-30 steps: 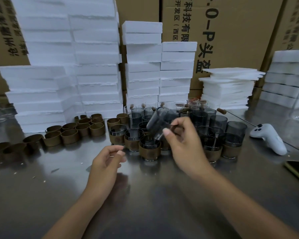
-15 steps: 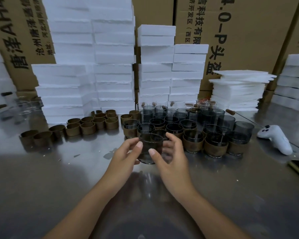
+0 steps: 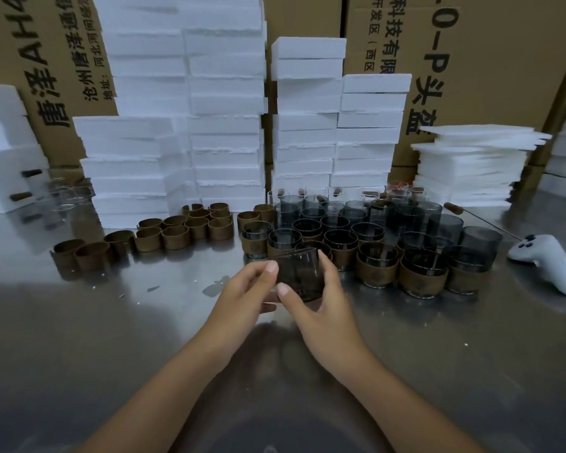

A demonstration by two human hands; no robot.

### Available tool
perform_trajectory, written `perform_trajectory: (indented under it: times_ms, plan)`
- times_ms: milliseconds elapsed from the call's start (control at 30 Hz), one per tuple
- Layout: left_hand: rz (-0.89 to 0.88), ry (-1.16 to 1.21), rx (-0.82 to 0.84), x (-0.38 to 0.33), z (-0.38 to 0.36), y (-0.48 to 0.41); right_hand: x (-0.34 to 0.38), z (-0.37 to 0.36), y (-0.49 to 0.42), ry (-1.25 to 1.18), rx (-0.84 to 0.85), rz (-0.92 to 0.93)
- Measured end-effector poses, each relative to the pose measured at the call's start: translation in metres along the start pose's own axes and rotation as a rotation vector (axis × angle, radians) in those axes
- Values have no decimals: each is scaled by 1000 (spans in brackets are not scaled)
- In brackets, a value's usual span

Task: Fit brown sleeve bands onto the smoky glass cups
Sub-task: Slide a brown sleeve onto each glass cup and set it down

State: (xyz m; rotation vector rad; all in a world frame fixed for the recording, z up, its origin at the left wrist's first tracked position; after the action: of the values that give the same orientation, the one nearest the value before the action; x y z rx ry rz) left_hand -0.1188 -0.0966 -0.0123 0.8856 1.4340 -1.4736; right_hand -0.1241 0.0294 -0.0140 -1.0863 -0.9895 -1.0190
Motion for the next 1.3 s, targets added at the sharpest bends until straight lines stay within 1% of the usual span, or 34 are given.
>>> perform_trajectory:
  times_ms: [100, 200, 300, 367, 433, 500, 733, 900, 1033, 1167, 1300]
  plan:
    - [-31, -32, -58, -2, 5, -2, -6, 4, -4, -68, -26, -69]
    - [-186, -176, -125, -16, 12, 1, -10, 6, -7, -80, -27, -104]
    - [-391, -357, -88, -35, 7, 8, -12, 5, -8, -82, -17, -103]
    - [-465, -464, -17, -41, -2, 12, -13, 5, -8, -112, -20, -93]
    - [-449, -512, 48, -39, -8, 14, -13, 7, -8, -145, -28, -80]
    - [-418, -542, 79, -34, -10, 13, -13, 7, -8, -153, -35, -74]
    - [-338, -536, 76, -22, -2, 8, -9, 7, -6, -177, -41, -68]
    - [-308, -430, 63, -21, -1, 9, -7, 4, -5, -137, 2, -40]
    - [-299, -361, 60, -22, -1, 9, -7, 1, -5, -136, 44, -19]
    - [-295, -374, 92, -25, -4, 10, -8, -4, -4, -131, 92, -2]
    - [-386, -423, 120, -39, -12, 16, -7, -8, -4, -97, 116, 12]
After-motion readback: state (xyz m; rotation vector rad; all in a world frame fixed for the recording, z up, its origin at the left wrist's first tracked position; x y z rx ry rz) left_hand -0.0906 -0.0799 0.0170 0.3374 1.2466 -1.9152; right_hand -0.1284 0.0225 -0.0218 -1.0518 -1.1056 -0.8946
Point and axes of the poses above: each hand's wrist, its own y-axis away from the middle knuckle, its own z-axis out of the back of the hand, x = y × z, the point moved 7 cm from there along -y, towards the middle knuckle, and after that the axes turned 9 degrees about -z, right-handed, at the moved point
